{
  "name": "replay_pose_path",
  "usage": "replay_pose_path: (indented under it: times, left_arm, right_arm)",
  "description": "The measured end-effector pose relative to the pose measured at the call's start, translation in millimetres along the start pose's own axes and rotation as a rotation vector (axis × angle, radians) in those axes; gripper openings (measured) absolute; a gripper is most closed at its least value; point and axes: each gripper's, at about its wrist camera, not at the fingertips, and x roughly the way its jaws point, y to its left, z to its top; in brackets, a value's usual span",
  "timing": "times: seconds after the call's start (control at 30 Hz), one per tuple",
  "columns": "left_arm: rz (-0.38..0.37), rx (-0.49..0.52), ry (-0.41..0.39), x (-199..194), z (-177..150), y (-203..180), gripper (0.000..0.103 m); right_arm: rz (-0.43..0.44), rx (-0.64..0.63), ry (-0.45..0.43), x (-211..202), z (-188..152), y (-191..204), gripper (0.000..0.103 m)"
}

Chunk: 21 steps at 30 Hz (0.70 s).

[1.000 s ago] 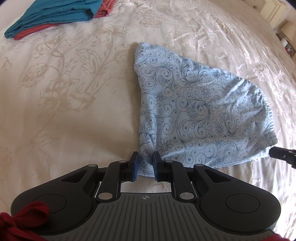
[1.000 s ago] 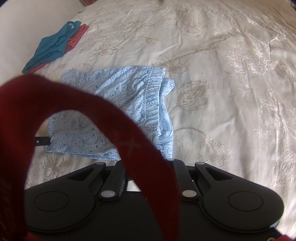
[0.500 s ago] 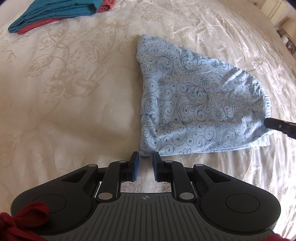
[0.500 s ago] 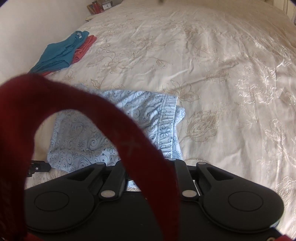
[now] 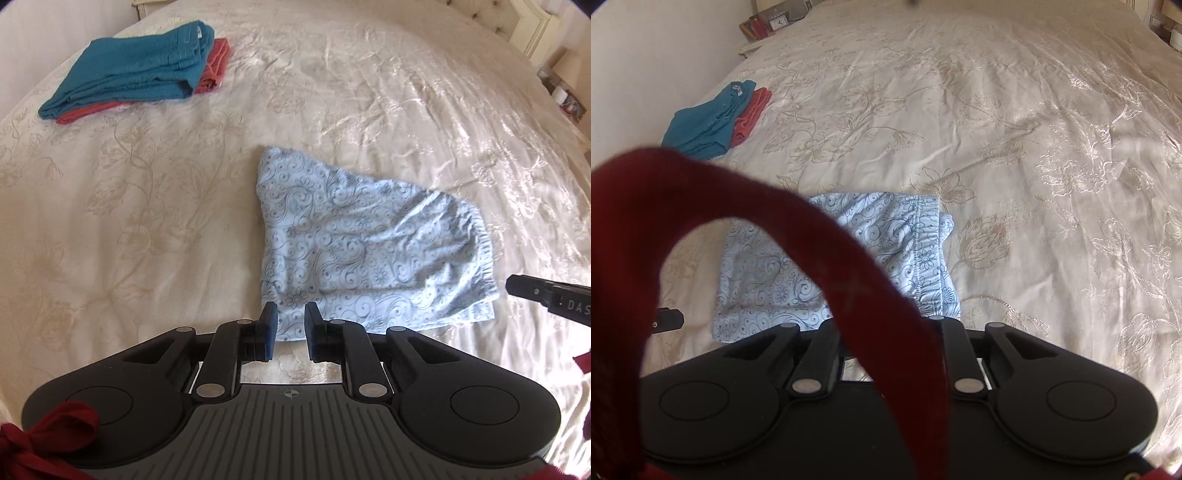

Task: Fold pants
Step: 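Release the folded pants and pull both grippers back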

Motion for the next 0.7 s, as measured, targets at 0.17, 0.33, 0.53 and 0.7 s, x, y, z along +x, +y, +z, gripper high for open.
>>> replay_pose_path:
  times: [0.17, 0.33, 0.53, 0.7]
  left_arm:
    - [0.007, 0.017, -0.046, -31.0, 6.3, -14.9, 0.017]
    - [0.02, 0.028, -0.073, -57.6, 5.6, -25.5, 0.017]
    - [0.032, 0.039, -0.076, -78.0, -2.6, -32.4, 0.017]
    - [0.035, 0.048, -0.105, -94.0, -11.2, -37.7, 0.017]
  right_arm:
    - [-0.002, -0.008, -0.04, -31.5, -0.9, 19.5, 0.032]
    - [0.008, 0.009, -0.067, -56.6, -7.8, 32.7, 0.043]
    - [0.006, 0.037, -0.078, -80.3, -19.6, 42.4, 0.051]
    - [-0.005, 0.051, -0.087, -95.5, -28.5, 49.1, 0.053]
